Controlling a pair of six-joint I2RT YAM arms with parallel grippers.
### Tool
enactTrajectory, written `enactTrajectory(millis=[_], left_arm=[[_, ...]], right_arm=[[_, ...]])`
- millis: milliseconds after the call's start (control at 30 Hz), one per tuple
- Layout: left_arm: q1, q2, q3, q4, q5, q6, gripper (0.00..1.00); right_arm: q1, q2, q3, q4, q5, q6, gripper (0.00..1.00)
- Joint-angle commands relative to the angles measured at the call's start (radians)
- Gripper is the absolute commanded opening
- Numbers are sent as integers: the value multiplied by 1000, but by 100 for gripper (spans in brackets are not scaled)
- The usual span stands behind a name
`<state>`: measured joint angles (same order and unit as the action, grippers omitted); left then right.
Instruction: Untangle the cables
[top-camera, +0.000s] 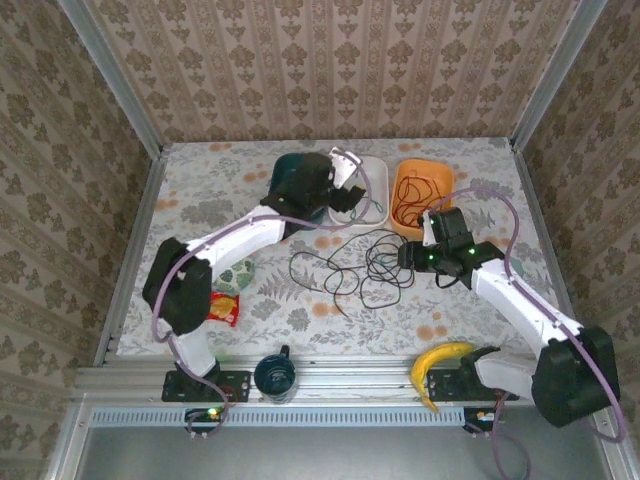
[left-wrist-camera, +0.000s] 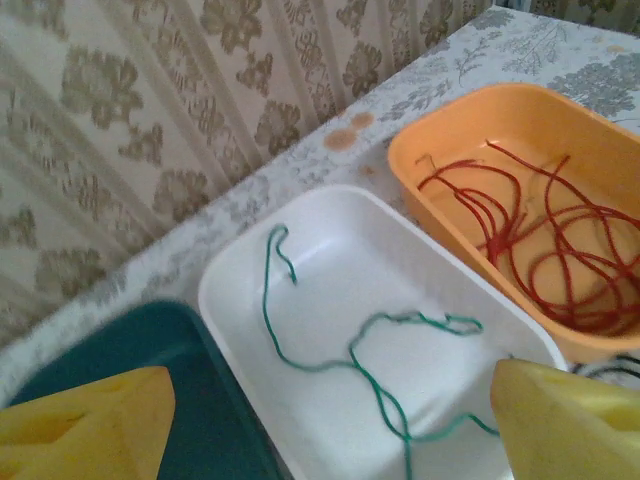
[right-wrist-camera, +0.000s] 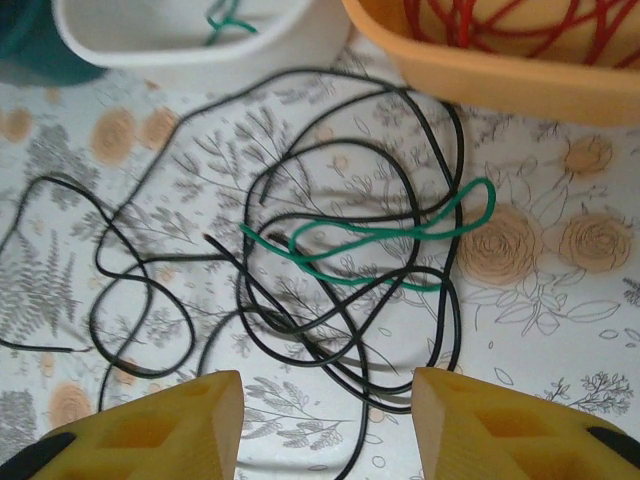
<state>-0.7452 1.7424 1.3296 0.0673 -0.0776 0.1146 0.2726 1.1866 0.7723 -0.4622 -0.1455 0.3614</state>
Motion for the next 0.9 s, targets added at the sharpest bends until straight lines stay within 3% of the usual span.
enactTrajectory(millis=[0, 233, 633, 867], left_arm=[[-7, -63, -150, 55, 2, -187, 83], [-132, -45, -215, 24, 57, -140, 83], [-181, 16, -212, -6, 90, -143, 78], [-196, 67, -206, -9, 94, -151, 76]], right_arm=[[-7, 41, 41, 2, 5, 53, 50], [-38, 173, 92, 12, 86, 151, 52], [-90, 394, 139, 85, 132, 172, 48], [-92, 455, 155, 157, 140, 176, 39]])
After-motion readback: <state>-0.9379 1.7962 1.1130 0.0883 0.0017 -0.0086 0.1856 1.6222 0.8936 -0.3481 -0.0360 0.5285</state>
